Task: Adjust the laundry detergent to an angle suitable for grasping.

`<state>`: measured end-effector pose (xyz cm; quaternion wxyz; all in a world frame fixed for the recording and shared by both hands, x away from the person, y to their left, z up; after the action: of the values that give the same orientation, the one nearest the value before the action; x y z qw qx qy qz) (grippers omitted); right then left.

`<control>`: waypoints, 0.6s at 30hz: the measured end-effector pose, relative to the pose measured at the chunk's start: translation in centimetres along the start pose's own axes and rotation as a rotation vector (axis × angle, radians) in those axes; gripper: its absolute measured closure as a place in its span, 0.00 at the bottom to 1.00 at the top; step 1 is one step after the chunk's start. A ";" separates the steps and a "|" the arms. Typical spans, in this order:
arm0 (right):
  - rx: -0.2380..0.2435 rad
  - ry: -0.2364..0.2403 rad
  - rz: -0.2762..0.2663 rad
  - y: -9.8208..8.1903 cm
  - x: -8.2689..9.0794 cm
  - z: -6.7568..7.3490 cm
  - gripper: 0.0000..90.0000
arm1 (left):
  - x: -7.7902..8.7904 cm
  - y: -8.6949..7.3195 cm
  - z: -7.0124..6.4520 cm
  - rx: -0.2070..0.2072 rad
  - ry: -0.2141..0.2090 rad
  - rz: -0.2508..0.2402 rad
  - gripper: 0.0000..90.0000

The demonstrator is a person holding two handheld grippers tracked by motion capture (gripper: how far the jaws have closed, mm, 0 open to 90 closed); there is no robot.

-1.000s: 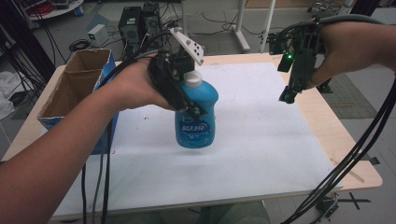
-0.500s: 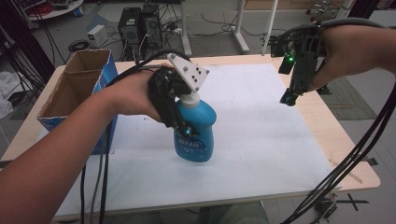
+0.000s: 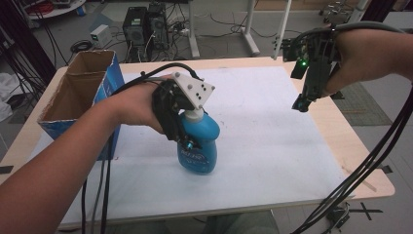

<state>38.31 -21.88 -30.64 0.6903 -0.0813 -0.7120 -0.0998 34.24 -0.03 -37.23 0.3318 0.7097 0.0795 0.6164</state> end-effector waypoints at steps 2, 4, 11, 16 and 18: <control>0.011 0.002 -0.003 0.1 0.0 -0.1 0.01 | 0.0 -0.3 0.0 0.006 0.000 0.003 0.47; 0.006 0.003 0.001 0.1 -0.1 0.0 0.01 | 0.0 -0.6 0.0 0.007 0.001 0.009 0.47; 0.014 0.004 -0.003 0.4 -0.3 -0.2 0.01 | 0.1 -1.3 -0.4 0.017 -0.017 0.022 0.47; 0.006 0.007 0.002 0.5 -0.4 -0.1 0.01 | 0.2 -1.8 -0.6 0.017 -0.020 0.027 0.47; 0.006 0.006 0.003 0.6 -0.4 -0.1 0.01 | 0.2 -1.9 -0.7 0.021 -0.019 0.029 0.47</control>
<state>38.58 -21.36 -31.05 0.6927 -0.0803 -0.7101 -0.0969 34.23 1.78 -38.19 0.3162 0.7201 0.0725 0.6134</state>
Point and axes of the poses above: each handheld gripper's, and its own axes: x roughly backward along the jaws, y roughly out of its top, z roughly to its left, the point moved 8 cm from there along -x, roughly forward along the jaws, and after that the axes turned 2 degrees about x, right-handed, at the moved point
